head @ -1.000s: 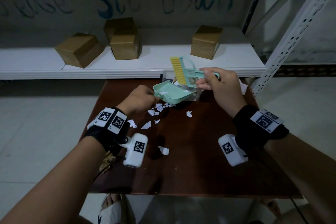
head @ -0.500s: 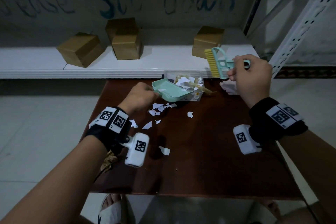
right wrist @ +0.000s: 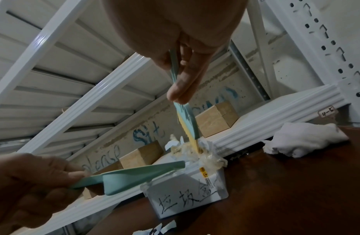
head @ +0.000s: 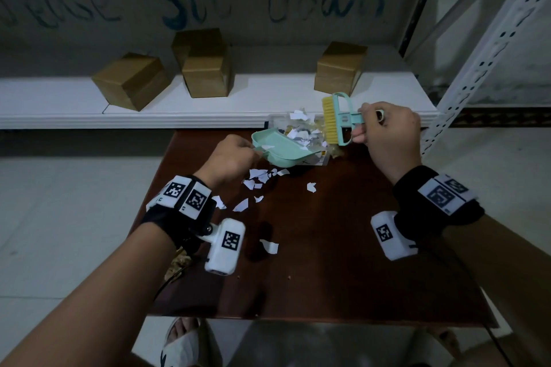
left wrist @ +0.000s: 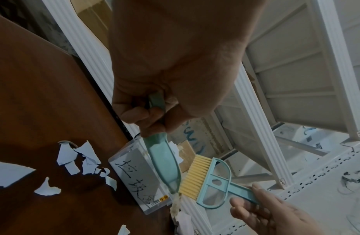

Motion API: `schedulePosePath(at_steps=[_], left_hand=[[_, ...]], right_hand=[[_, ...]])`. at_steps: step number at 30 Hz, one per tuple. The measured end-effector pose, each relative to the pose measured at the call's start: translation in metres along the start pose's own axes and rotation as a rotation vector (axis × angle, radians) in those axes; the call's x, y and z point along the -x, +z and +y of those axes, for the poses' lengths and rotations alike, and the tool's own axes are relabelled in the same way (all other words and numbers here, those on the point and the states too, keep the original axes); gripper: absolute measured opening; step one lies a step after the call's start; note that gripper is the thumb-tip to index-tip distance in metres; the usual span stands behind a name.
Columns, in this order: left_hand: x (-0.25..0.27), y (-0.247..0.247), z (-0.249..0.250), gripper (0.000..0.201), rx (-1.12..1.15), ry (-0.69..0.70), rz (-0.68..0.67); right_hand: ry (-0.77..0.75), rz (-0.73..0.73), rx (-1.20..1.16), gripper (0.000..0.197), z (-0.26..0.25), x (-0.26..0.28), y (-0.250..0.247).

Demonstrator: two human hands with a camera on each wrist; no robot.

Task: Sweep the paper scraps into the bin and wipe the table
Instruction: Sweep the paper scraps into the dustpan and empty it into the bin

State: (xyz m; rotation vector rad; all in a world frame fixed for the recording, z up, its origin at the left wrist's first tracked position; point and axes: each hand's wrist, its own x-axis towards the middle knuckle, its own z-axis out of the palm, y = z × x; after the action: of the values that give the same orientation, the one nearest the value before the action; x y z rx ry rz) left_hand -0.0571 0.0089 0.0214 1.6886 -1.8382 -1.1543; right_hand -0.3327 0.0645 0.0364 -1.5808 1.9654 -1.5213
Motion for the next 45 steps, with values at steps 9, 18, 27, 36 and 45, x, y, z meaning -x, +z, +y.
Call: schedulePosePath(at_steps=[9,18,27,36,45], left_hand=[[-0.003,0.001,-0.003,0.034,-0.014,0.001,-0.013],[-0.002,-0.001,-0.002,0.032,-0.016,0.006,-0.017],[-0.005,-0.004,-0.004,0.028,-0.005,-0.011,0.026],[-0.004,-0.001,-0.004,0.027,-0.002,-0.015,-0.009],[-0.005,-0.001,-0.007,0.030,-0.004,-0.020,-0.042]], right_hand=[[-0.065,-0.151,0.051,0.032,0.008,0.002,0.011],[-0.104,-0.383,0.120,0.036,0.017,0.013,0.026],[-0.143,0.020,-0.062,0.035,-0.002,0.002,0.005],[-0.159,-0.266,0.201,0.029,0.015,0.004,0.015],[-0.038,-0.247,0.026,0.032,0.016,0.004,0.025]])
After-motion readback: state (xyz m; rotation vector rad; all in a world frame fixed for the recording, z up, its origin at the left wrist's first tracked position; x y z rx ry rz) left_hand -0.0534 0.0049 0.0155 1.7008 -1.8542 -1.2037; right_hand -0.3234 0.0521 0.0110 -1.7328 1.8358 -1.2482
